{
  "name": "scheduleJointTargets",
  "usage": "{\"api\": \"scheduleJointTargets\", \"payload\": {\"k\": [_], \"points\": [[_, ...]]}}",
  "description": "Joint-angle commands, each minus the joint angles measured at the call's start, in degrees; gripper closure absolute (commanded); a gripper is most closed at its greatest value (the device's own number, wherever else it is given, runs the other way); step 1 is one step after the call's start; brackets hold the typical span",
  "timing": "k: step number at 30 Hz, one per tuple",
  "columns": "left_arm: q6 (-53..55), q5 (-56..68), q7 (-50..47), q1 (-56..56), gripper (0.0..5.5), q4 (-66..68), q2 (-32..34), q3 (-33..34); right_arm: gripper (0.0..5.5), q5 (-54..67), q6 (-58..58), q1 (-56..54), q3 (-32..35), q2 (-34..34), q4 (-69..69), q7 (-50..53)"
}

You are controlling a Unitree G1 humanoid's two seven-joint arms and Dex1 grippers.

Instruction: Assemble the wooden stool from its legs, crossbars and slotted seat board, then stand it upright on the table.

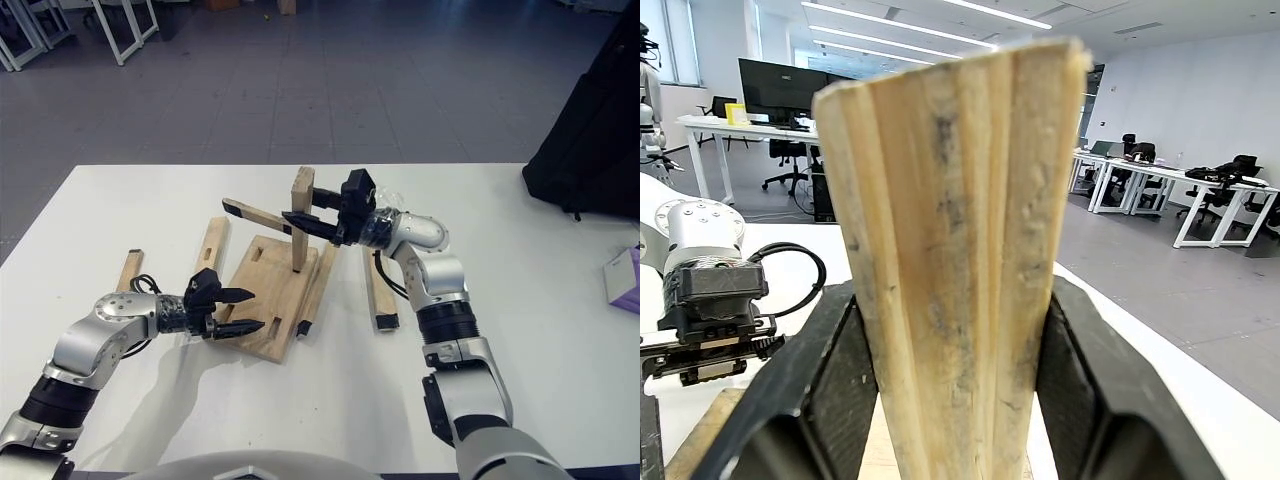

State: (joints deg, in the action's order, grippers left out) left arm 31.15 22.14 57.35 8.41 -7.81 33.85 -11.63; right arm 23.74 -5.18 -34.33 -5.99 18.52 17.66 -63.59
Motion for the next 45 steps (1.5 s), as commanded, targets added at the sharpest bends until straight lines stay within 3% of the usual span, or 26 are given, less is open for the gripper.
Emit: {"api": "scheduleJointTargets", "payload": {"k": [1, 8, 21, 38, 45], "points": [[-0.16, -0.76, -0.29, 0.03, 1.78, -0.13, 0.1, -0.39, 3.49, -0.36, -4.43, 3.64, -3.41, 2.34, -1.16, -5.87], [-0.47, -1.02, -0.12, -0.25, 1.78, -0.02, 0.29, -0.59, 3.49, 4.06, -12.68, 5.01, -4.55, 8.1, -2.82, -14.91], [-1.36, -6.24, -1.8, -2.48, 1.78, 2.16, 2.0, -2.59, 3.49, 4.74, -22.41, -2.4, -5.33, 17.01, -5.4, -19.66], [-2.62, -8.64, -4.77, -3.82, 1.78, 2.7, 0.55, -5.58, 3.49, -3.75, -26.74, -10.62, -15.56, 14.06, 6.34, -19.91], [-3.21, -9.06, -5.41, -3.95, 1.78, 3.55, -0.04, -5.83, 3.49, -3.44, -22.54, -11.18, -13.18, 11.77, 6.09, -17.46]]}}
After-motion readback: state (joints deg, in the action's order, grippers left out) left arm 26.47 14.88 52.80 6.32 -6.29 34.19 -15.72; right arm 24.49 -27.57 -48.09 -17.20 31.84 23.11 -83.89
